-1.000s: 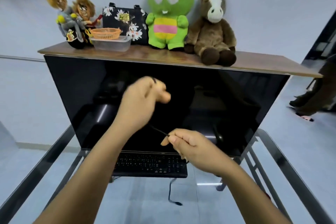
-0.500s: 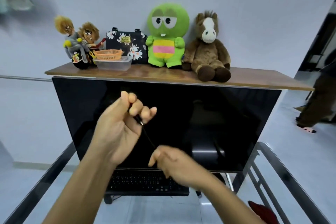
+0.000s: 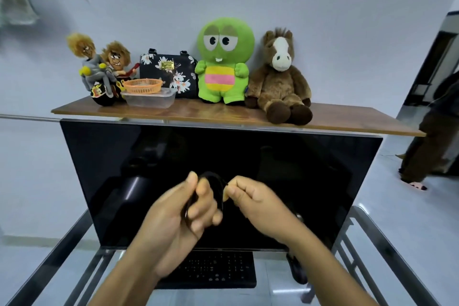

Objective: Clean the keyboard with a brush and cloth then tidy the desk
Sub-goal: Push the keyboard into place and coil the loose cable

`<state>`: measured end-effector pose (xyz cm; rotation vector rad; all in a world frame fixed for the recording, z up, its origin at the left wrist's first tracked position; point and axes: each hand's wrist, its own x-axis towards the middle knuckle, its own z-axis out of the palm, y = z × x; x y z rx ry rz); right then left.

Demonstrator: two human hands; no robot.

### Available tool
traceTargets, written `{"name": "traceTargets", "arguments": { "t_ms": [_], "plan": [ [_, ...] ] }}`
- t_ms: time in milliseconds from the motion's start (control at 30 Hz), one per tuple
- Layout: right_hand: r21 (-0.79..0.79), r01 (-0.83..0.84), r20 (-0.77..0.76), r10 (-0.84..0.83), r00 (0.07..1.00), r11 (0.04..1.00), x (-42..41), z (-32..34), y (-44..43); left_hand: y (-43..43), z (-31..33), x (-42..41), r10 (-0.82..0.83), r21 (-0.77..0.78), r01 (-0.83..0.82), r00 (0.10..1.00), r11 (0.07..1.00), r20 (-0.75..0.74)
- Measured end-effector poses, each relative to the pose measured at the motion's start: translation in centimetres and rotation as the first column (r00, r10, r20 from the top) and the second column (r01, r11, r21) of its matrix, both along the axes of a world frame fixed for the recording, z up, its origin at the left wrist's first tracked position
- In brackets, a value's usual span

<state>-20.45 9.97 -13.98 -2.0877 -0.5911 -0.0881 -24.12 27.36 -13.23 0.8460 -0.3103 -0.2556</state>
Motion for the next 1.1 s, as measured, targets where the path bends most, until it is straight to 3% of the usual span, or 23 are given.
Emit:
{"name": "traceTargets", "arguments": {
  "t_ms": [67,100,167,200,267,300,333,367,433,500,567,667,800,867,933,1000,1100],
  "plan": [
    [-0.056,0.003,-0.005,-0.003,1.000,0.998,-0.2,-1.8,0.8,-0.2,1.3,1.2,0.082,-0.110,-0.079,0.996,0.991,0.027],
    [-0.117,-0.008,-0.004,0.008,1.000,0.993,-0.5,-2.4,1.2,-0.2,1.6,1.9,0.158,-0.094,-0.153,0.986,0.984,0.055],
    [-0.257,-0.053,-0.020,0.049,0.999,0.965,-1.1,-2.6,1.7,-0.2,1.4,3.6,0.336,0.088,-0.359,0.921,0.929,0.199],
    [-0.314,-0.070,-0.012,0.070,0.997,0.947,-1.3,-2.2,1.8,-0.1,0.9,4.3,0.392,0.276,-0.497,0.848,0.823,0.357],
    [-0.398,-0.059,0.076,0.097,0.992,0.915,-1.5,-0.7,1.7,0.0,-0.4,5.2,0.227,0.577,-0.667,0.724,0.471,0.651],
    [-0.436,-0.044,0.142,0.116,0.983,0.899,-1.3,0.3,1.4,-0.1,-0.9,5.3,0.103,0.662,-0.657,0.733,0.361,0.672],
    [-0.473,-0.041,0.196,0.151,0.969,0.880,-1.0,1.3,1.0,-0.2,-1.5,5.2,0.023,0.725,-0.602,0.774,0.334,0.632],
    [-0.500,-0.054,0.222,0.188,0.957,0.864,-0.7,2.3,0.5,-0.4,-1.9,4.8,-0.018,0.768,-0.510,0.829,0.387,0.559],
    [-0.451,-0.125,0.186,0.230,0.955,0.884,0.2,3.9,-0.7,-0.9,-2.2,3.8,-0.041,0.731,-0.262,0.929,0.630,0.368],
    [-0.264,-0.212,0.086,0.242,0.966,0.941,0.9,4.6,-1.4,-1.2,-1.7,2.9,-0.025,0.578,-0.092,0.981,0.811,0.191],
    [-0.020,-0.265,-0.003,0.265,0.964,0.964,1.4,4.1,-1.5,-1.4,-1.1,2.4,-0.034,0.415,0.009,0.998,0.910,0.053],
    [0.237,-0.237,-0.036,0.252,0.967,0.942,2.5,2.5,-1.1,-1.5,-0.7,2.3,-0.158,0.216,0.175,0.983,0.961,-0.096],
    [0.477,-0.144,-0.080,0.206,0.975,0.867,2.6,0.8,0.0,-1.4,-1.3,2.7,-0.403,-0.089,0.394,0.901,0.915,-0.161],
    [0.639,-0.043,-0.213,0.230,0.949,0.768,2.1,-0.2,1.0,-1.8,-1.4,2.8,-0.405,-0.175,0.380,0.903,0.908,-0.142],
    [0.704,0.092,-0.379,0.264,0.887,0.704,1.4,-1.1,1.8,-2.7,-1.1,2.6,-0.284,-0.151,0.259,0.943,0.954,-0.172],
    [0.684,0.174,-0.461,0.234,0.856,0.709,0.8,-1.8,1.7,-3.5,-1.0,2.4,-0.095,-0.032,0.091,0.976,0.995,-0.194],
    [0.679,0.115,-0.426,0.261,0.866,0.725,0.5,-2.2,0.3,-3.6,-1.7,2.4,0.150,0.239,-0.122,0.983,0.963,-0.105]
  ]
}}
